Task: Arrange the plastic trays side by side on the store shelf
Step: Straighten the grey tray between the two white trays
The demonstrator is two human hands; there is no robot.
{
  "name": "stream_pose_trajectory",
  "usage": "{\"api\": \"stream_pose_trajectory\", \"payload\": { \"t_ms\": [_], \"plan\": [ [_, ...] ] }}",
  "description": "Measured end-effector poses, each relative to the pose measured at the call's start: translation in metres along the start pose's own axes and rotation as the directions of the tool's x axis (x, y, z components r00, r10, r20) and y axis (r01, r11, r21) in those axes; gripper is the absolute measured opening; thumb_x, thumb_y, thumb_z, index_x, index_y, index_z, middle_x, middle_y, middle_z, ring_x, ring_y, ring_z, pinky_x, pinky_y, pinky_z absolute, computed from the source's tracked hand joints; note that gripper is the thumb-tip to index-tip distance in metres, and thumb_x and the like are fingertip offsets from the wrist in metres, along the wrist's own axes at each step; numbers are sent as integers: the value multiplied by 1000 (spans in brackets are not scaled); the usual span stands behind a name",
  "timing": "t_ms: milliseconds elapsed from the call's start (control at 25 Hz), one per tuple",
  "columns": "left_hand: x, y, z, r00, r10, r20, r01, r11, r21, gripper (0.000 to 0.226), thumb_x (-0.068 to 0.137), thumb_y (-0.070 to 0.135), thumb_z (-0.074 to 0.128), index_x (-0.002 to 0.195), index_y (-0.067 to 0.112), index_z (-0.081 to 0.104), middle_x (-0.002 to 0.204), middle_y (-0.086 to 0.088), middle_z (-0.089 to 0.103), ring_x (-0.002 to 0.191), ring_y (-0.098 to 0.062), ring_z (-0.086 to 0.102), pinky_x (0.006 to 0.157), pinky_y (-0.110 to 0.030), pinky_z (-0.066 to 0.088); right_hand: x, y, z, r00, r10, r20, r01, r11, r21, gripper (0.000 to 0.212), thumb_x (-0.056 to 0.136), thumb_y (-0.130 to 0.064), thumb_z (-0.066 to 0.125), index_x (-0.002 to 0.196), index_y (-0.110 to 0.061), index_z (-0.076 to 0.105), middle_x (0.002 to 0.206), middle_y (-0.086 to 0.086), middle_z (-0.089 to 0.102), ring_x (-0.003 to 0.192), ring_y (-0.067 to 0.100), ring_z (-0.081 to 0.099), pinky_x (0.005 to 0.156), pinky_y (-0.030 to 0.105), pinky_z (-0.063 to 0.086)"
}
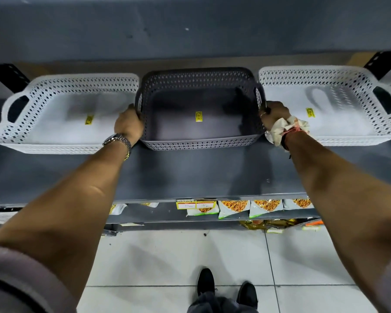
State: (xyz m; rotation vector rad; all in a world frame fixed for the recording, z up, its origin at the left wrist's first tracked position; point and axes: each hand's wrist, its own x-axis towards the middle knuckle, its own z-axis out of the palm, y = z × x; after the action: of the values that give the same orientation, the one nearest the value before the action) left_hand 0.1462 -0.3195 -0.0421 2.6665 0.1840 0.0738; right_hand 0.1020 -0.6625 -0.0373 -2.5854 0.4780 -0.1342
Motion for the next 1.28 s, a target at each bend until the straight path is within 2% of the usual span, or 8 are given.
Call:
{"api": "stream_pose_trajectory", "payload": {
  "t_ms": [200,280,400,640,1040,1280],
  "plan": [
    [-27,-5,-5,1000,-17,22,17,1000,-13,28,90,12,42,112,-2,53,116,-31,62,107,-48,58,87,-47,47,-28,3,-6,998,53,20,-54,998,45,25,87,-16,45,98,-1,62,110,31,62,103,48,55,83,42,46],
    [-41,-7,-7,1000,-19,21,19,1000,-12,26,90,11,42,111,-1,53,113,-31,63,105,-48,58,85,-46,47,-42,8,-8,998,56,25,-57,997,49,22,87,-15,45,89,2,60,105,33,62,98,49,55,80,42,46],
    [-63,-10,-11,1000,-7,26,7,1000,-12,24,90,9,42,108,-1,53,109,-32,64,102,-47,60,83,-46,48,-61,14,-11,997,54,54,-56,997,47,16,88,-15,46,79,-4,53,102,34,62,96,49,56,78,42,46],
    [-97,-16,-18,999,24,23,-23,999,-37,22,91,8,40,107,-3,49,102,-32,65,94,-47,61,74,-45,46,-86,25,-13,998,29,64,-31,999,34,23,88,-17,47,98,-1,61,103,31,65,96,47,58,77,41,47],
    [-109,-20,-15,998,-48,32,51,995,-80,26,93,9,36,112,-6,45,103,-35,63,95,-50,59,67,-40,36,-97,30,-14,999,2,39,-4,999,41,22,89,-16,47,92,3,58,94,34,64,90,48,59,73,41,46],
    [-113,-16,-16,995,-83,50,89,989,-120,28,94,9,35,116,-5,44,106,-33,63,97,-49,59,68,-39,37,-98,30,-14,999,8,40,-10,999,45,22,90,-15,46,95,1,59,95,32,65,90,47,59,74,39,47]
  ]
}}
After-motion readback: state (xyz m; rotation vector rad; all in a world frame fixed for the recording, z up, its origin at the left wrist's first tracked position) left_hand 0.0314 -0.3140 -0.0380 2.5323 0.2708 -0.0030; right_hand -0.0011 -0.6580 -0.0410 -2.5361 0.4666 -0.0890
